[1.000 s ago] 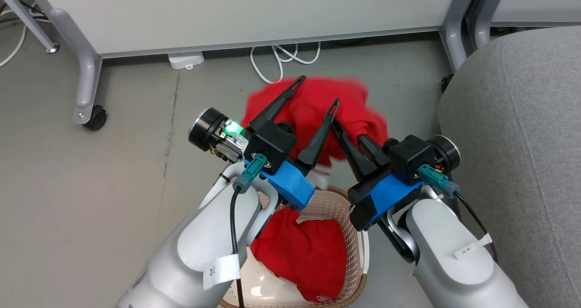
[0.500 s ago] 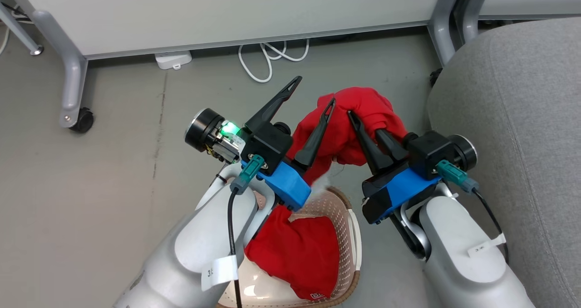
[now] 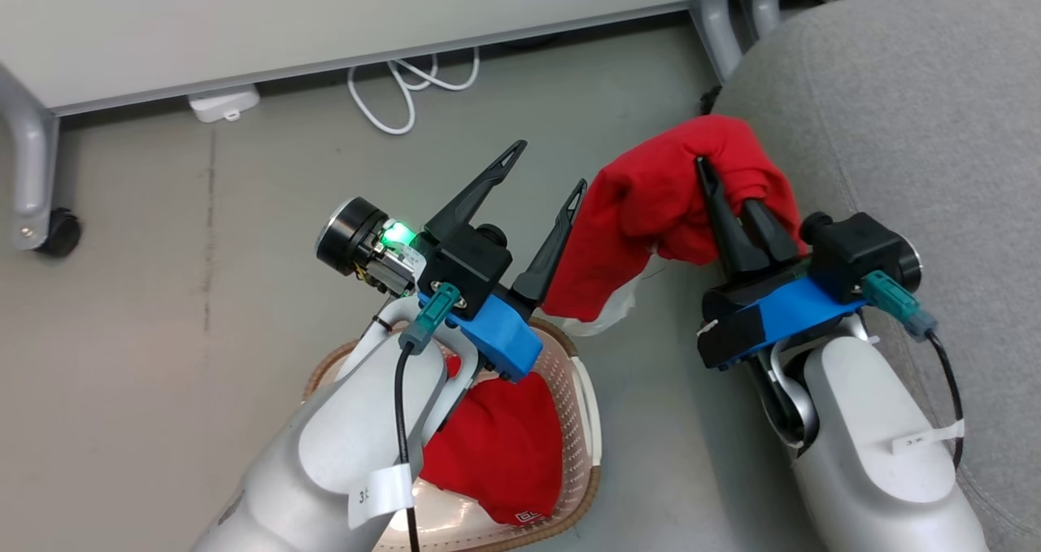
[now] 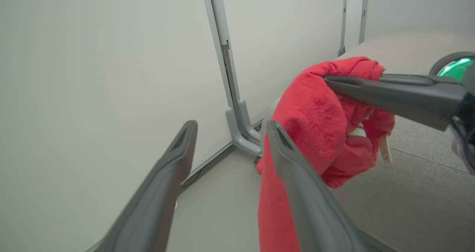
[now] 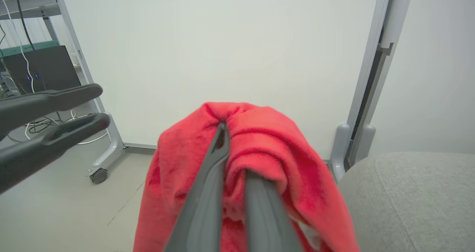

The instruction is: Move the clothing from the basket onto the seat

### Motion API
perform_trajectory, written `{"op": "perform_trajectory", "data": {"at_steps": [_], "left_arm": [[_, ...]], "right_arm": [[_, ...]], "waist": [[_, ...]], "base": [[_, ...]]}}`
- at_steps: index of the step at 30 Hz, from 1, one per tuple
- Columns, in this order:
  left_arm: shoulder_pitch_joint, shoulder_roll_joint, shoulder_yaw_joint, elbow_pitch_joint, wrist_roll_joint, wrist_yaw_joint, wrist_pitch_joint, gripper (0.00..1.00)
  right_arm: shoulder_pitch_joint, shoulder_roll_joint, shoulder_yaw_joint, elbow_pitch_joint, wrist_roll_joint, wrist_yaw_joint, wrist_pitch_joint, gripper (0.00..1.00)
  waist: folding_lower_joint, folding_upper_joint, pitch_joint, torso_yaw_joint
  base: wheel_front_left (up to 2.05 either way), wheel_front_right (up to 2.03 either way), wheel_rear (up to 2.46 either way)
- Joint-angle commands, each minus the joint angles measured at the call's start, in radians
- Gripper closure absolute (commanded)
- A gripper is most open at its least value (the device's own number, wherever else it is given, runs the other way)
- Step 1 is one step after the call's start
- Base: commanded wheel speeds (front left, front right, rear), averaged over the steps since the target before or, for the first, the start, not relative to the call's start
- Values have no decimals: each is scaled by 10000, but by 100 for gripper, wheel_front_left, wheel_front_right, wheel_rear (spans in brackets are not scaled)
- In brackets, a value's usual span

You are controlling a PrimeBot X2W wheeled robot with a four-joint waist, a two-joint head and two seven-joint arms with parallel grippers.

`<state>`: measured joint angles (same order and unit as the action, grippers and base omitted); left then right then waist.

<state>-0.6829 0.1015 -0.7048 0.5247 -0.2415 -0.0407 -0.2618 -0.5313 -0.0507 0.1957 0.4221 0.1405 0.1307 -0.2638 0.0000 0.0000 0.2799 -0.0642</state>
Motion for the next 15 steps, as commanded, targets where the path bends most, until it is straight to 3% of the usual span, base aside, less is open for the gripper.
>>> {"op": "perform_trajectory", "data": {"at_steps": [1, 15], "left_arm": [[-11, 73, 7, -28, 55, -9, -48, 0], [-398, 184, -330, -11, 197, -132, -37, 0]], "right_arm": [[97, 2, -54, -91, -84, 1, -11, 100], [587, 0, -1558, -1099, 40, 1, -12, 100]], "waist": [[0, 0, 147, -216], [0, 0, 769, -1786]], "base": [[0, 0, 0], [0, 0, 0]]}}
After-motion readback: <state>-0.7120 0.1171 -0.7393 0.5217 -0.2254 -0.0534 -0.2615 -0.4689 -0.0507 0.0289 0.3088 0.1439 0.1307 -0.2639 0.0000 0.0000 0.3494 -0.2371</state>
